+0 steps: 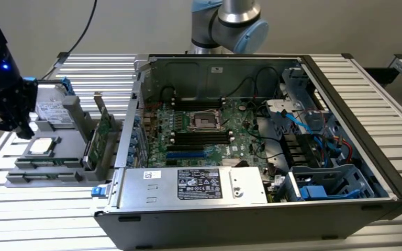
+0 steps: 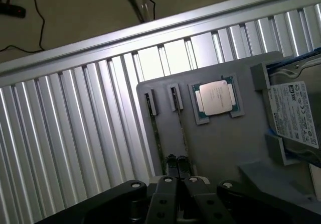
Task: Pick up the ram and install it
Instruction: 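Pick up the ram and move it above insertion slot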
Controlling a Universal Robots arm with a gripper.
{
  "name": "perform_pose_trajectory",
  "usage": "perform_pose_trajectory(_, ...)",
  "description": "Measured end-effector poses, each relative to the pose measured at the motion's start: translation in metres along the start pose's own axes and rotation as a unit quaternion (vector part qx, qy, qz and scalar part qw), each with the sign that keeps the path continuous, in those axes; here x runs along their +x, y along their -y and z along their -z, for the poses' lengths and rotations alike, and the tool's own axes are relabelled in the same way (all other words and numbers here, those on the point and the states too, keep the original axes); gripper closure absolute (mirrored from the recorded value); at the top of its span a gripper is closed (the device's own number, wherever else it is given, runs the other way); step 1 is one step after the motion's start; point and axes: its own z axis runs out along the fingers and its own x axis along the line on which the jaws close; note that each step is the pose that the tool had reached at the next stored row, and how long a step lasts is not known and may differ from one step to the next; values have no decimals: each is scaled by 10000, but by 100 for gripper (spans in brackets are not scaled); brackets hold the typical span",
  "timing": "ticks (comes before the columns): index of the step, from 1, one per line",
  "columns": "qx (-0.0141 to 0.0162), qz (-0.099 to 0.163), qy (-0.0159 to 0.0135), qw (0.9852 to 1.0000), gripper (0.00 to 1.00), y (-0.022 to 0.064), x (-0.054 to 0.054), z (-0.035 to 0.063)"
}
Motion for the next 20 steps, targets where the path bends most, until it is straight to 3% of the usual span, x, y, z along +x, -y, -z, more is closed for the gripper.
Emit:
perform_pose_trajectory(12,48,398,129,9991,90,-44,3,-108)
perform_pose_trajectory(20,64,460,139,9988,90,-89,19,-138)
